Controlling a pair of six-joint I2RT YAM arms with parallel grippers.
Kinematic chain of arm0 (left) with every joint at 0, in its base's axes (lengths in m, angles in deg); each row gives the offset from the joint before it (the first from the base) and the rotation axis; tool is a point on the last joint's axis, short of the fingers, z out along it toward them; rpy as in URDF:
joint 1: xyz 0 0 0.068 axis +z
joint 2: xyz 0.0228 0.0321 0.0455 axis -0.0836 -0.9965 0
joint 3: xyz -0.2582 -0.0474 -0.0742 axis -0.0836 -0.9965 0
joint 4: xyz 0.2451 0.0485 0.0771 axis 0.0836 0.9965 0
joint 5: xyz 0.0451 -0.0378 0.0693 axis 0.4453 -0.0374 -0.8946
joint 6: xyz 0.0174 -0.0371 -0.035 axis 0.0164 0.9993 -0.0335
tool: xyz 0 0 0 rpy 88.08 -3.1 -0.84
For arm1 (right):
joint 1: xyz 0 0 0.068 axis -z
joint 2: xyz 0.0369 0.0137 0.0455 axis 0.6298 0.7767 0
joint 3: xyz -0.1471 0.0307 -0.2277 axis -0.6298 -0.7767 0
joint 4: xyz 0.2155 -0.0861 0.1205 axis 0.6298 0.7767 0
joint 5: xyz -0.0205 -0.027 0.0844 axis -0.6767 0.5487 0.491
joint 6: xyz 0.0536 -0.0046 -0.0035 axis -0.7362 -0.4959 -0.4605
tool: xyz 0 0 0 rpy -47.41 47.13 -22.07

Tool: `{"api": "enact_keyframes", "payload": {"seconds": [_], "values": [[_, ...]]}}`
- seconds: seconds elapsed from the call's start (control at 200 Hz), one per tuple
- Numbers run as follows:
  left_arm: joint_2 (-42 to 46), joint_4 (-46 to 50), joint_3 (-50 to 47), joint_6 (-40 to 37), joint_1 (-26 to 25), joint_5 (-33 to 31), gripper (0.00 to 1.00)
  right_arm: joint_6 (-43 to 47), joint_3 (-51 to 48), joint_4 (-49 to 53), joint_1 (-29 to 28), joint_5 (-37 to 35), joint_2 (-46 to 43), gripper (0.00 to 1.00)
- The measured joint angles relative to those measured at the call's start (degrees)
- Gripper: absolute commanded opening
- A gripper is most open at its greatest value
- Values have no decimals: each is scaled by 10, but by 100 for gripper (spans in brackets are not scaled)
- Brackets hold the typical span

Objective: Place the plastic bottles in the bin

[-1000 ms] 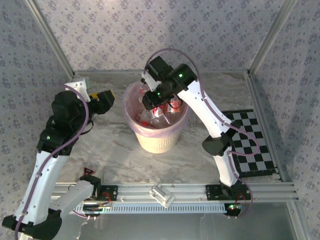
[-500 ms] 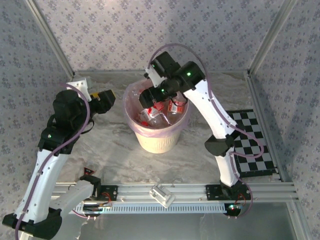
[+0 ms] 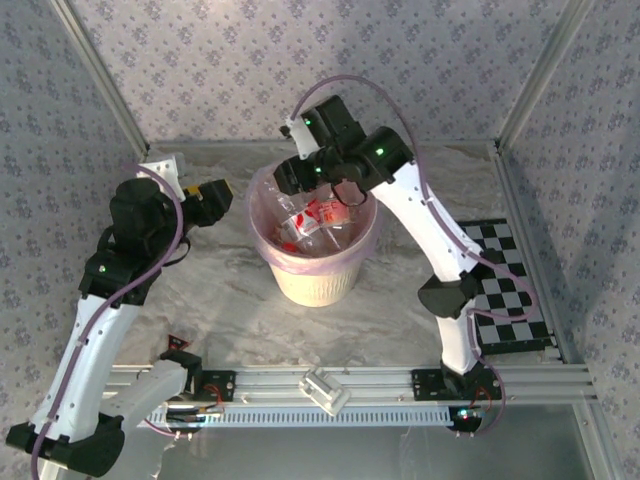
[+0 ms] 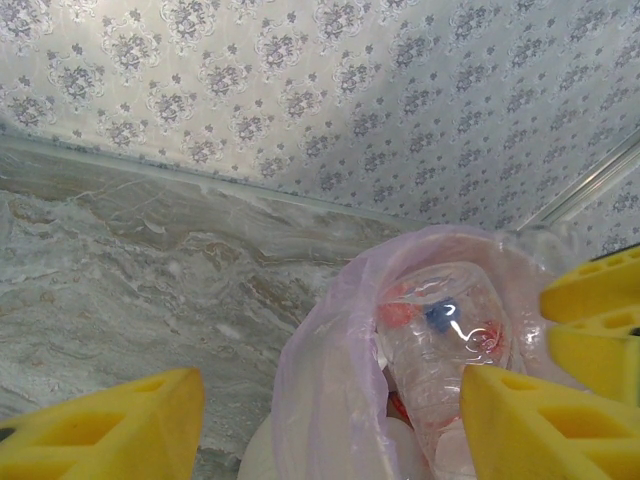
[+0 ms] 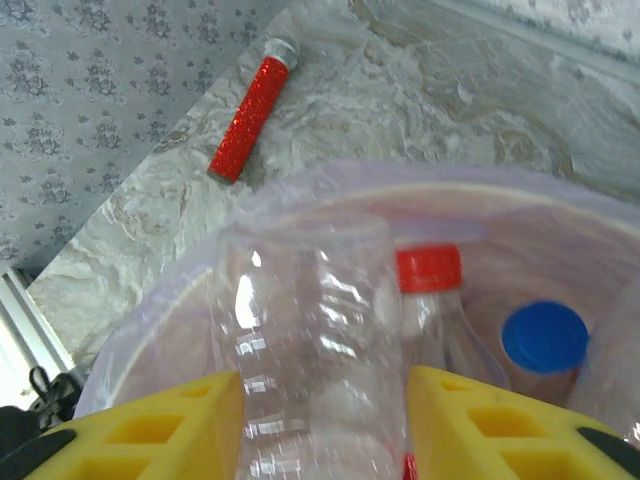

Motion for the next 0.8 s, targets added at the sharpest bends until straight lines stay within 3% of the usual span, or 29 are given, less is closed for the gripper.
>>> {"api": "enact_keyframes", "payload": {"seconds": [0.325,0.47,0.625,0.72,0.805], "values": [[1,1,-3,0,0,0,69,2,6,-30,-19,-30,25,44],[0,1,-4,-5,0,-1,70,4,5,-30,-21,-33,6,60],[0,0,-11,-30,2,-23,77,3,-55,-56,3,-37,-80,78],[0,0,-20,-46,9,-44,84,3,-133,-87,44,-40,-160,78],[0,-3,-35,-63,20,-66,88,-5,-213,-117,99,-41,-228,72]]}}
